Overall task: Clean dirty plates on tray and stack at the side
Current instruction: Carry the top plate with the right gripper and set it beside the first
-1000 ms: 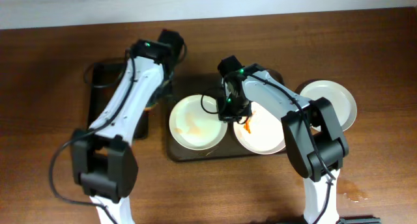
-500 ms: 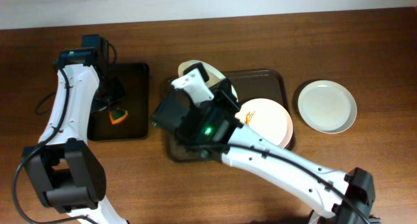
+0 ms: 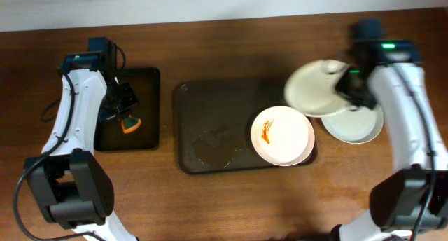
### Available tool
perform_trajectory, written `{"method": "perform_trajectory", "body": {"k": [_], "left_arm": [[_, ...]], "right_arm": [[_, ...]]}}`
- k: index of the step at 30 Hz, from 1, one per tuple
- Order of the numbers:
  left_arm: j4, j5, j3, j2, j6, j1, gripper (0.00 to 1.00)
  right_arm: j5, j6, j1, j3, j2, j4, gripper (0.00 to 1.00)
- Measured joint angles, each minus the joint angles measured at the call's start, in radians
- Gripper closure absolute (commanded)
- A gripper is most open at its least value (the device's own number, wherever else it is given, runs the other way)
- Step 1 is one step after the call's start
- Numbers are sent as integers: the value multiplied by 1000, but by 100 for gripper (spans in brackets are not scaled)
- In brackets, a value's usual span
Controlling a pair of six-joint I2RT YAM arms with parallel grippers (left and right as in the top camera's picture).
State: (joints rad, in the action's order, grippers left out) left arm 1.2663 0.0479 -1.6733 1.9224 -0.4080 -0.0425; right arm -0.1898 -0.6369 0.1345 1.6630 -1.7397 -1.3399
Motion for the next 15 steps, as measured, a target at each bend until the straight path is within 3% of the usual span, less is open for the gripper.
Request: {"method": "perform_trajectory", "body": {"k": [3, 4, 5, 6, 7, 10, 15], "left_arm": [[-8, 0, 0, 0, 0, 0, 100], [-8, 0, 0, 0, 0, 0, 100], [-9, 0, 0, 0, 0, 0, 100], [-11, 0, 1, 0, 0, 0, 100], [-10, 0, 1, 0, 0, 0, 100], [-11, 0, 1, 0, 0, 0, 100], [-11, 0, 1, 0, 4, 0, 100]], "right_arm": [[21, 43, 241, -90, 5, 36, 96], [21, 48, 288, -140, 8, 91, 90], [20, 57, 326, -192, 10, 146, 69], [23, 65, 355, -243, 11, 206, 25], [25, 69, 375, -283, 11, 241, 2], [183, 175, 381, -348, 11, 320, 2], [367, 285, 328, -330, 28, 255, 2]]}}
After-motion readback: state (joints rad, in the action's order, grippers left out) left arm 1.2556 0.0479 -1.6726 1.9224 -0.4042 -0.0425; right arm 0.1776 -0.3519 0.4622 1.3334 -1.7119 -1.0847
